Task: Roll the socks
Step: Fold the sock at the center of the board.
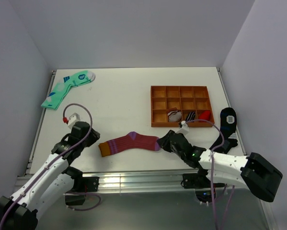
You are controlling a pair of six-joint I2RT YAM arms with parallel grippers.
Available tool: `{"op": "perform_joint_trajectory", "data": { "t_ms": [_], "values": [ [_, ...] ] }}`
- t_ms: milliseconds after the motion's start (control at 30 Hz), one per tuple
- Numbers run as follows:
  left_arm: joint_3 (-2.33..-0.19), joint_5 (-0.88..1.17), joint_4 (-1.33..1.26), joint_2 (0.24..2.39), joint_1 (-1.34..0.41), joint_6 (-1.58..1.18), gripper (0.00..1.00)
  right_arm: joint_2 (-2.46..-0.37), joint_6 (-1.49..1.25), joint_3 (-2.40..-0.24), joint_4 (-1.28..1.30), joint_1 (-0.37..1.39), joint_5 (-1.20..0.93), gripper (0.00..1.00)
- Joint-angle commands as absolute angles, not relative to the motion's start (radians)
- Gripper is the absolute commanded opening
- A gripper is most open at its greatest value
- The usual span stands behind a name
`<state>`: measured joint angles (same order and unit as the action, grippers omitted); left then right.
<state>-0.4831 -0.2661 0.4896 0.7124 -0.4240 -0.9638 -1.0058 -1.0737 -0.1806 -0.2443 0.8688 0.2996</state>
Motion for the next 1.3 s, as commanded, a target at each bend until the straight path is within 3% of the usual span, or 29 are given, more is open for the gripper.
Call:
{"op": "perform_joint_trajectory", "data": {
  "t_ms": [0,333,667,1267],
  "values": [
    [-0.399,-0.308,0.414,0.709,-0.423,-1.121,0.37,-0.976,-1.083,-0.173,-0.23,0.882,0.353,0.31],
    [-0.264,-0.344,0.378,0.687,-0.423,-1.154,0.33,-0.977,-1.068,-0.192,-0.227,0.896,0.367,0.28],
    [-0.241,-0.322,0.353,0.71,-0.423,-1.178,0.01,-0.956,-1.046,-0.25,-0.178,0.936,0.405,0.27],
    [-0.212,-0.285,0.292,0.749,-0.433,-1.213,0.0,-1.054,-0.899,-0.514,-0.17,1.025,0.414,0.26]
  ]
}}
